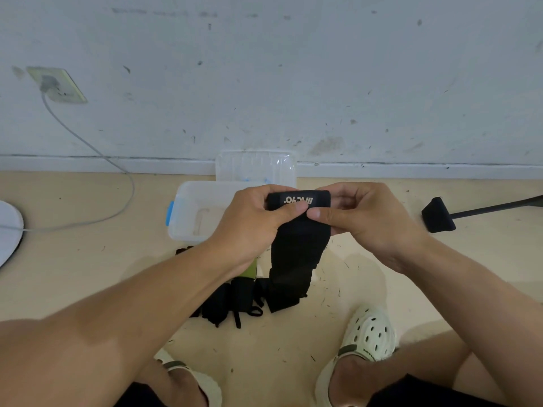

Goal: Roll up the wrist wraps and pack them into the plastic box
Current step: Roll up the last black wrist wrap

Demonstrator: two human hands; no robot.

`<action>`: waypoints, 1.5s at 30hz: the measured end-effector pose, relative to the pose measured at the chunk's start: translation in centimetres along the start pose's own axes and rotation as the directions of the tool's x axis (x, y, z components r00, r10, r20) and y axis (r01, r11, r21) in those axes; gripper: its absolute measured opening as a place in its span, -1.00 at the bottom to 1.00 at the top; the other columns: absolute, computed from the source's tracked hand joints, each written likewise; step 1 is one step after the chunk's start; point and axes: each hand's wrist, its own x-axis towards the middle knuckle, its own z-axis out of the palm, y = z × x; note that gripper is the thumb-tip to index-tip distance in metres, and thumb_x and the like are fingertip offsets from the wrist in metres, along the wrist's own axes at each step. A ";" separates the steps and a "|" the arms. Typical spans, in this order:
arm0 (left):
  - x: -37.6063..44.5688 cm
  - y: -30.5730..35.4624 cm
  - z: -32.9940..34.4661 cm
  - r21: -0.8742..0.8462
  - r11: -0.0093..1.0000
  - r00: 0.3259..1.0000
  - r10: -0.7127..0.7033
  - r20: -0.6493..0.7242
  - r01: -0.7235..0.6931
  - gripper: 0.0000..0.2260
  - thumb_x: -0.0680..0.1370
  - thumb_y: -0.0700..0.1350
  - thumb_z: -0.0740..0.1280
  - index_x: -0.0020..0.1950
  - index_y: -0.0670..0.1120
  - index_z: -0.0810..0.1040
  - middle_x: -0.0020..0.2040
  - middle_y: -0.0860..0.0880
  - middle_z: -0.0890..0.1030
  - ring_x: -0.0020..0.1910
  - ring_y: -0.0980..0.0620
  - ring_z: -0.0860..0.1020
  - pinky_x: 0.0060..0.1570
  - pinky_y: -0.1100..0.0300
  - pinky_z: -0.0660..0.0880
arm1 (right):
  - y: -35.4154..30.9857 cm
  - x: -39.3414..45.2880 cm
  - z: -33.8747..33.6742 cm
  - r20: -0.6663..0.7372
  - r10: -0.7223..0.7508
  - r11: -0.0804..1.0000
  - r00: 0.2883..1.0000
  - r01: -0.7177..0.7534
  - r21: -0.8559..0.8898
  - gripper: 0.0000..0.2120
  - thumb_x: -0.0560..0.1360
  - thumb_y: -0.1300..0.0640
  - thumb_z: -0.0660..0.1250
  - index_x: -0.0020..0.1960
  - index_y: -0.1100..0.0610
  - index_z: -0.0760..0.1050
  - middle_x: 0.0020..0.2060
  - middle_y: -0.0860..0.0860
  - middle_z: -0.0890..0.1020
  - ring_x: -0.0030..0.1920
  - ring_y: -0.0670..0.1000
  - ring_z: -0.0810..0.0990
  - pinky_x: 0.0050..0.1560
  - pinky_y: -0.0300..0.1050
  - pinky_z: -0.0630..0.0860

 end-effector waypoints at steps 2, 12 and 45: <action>-0.1 0.0 0.1 -0.010 1.000 1.000 -0.009 0.000 0.009 -0.80 0.53 -0.12 0.52 0.15 -0.06 0.71 0.05 -0.08 0.75 0.09 -0.05 0.72 0.22 -0.09 0.62 | 0.0 -0.1 0.2 -0.029 -0.019 1.000 0.999 0.019 -0.012 -0.83 0.45 0.27 0.55 0.03 0.12 0.72 -0.11 0.14 0.76 -0.13 0.08 0.75 -0.13 -0.18 0.66; -0.1 0.9 0.4 -0.001 0.973 0.965 -0.230 0.129 0.232 -0.63 0.62 0.20 0.32 0.26 -0.02 0.64 0.09 -0.05 0.74 0.11 0.00 0.70 0.18 0.08 0.61 | 0.2 -0.3 0.5 -0.104 -0.163 0.972 0.981 0.141 -0.190 -0.79 0.42 0.23 0.60 -0.06 -0.05 0.74 -0.21 -0.11 0.75 -0.28 0.04 0.65 -0.09 -0.12 0.60; -0.2 -0.3 0.4 -0.107 0.986 0.986 -0.117 0.122 0.130 -0.63 0.61 0.17 0.34 0.33 0.01 0.60 0.19 -0.03 0.71 0.21 -0.02 0.67 0.31 -0.10 0.55 | 0.7 -0.2 0.9 -0.153 -0.064 0.996 0.986 0.055 -0.066 -0.79 0.47 0.22 0.56 0.06 0.05 0.65 -0.10 0.08 0.72 -0.19 0.09 0.74 0.02 0.11 0.69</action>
